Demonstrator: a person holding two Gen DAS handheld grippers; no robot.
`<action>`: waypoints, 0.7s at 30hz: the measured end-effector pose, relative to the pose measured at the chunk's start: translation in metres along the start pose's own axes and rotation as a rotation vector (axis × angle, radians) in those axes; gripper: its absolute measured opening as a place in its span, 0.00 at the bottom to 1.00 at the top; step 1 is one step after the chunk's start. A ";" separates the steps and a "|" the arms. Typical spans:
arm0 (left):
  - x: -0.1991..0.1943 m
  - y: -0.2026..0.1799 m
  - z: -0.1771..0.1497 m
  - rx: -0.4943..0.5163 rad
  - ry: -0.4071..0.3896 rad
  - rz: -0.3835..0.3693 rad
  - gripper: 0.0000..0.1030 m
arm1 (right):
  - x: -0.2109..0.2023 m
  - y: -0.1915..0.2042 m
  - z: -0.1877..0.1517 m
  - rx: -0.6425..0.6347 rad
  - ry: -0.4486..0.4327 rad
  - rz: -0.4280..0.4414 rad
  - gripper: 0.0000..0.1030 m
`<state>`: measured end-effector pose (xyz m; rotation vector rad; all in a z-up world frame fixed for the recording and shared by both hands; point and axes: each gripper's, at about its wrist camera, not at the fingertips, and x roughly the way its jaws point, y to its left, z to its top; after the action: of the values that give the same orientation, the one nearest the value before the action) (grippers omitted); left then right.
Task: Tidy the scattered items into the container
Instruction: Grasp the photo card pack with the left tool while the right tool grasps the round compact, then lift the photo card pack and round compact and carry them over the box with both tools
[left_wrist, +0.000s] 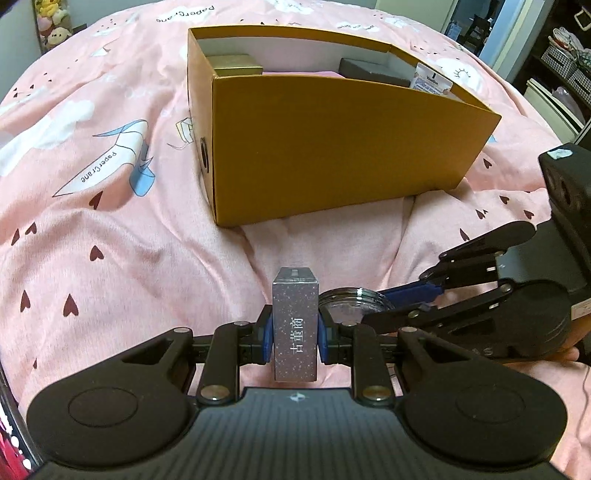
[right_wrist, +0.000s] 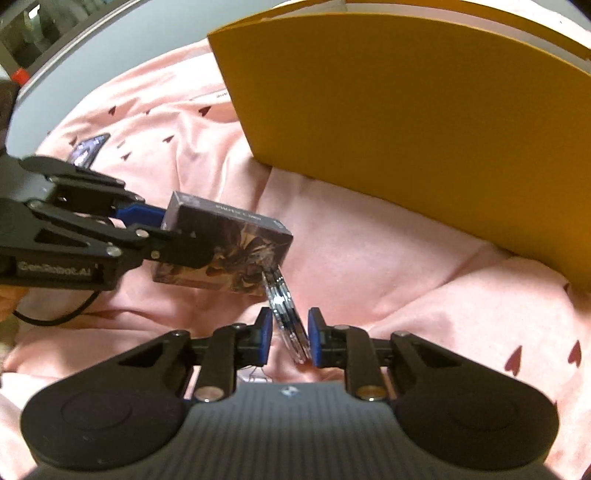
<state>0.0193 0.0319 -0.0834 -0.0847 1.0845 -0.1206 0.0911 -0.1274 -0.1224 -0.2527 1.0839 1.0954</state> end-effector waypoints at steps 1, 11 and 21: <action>0.000 0.000 0.000 0.000 -0.001 0.001 0.25 | 0.002 0.000 0.000 0.003 0.002 0.003 0.21; -0.010 -0.005 0.002 0.011 -0.021 -0.031 0.25 | -0.023 0.008 -0.005 -0.034 -0.042 -0.021 0.14; -0.065 -0.024 0.026 0.112 -0.113 -0.082 0.25 | -0.103 0.030 0.007 -0.258 -0.143 -0.165 0.14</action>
<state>0.0109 0.0178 -0.0110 -0.0343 0.9600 -0.2471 0.0675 -0.1688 -0.0264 -0.4539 0.7797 1.0865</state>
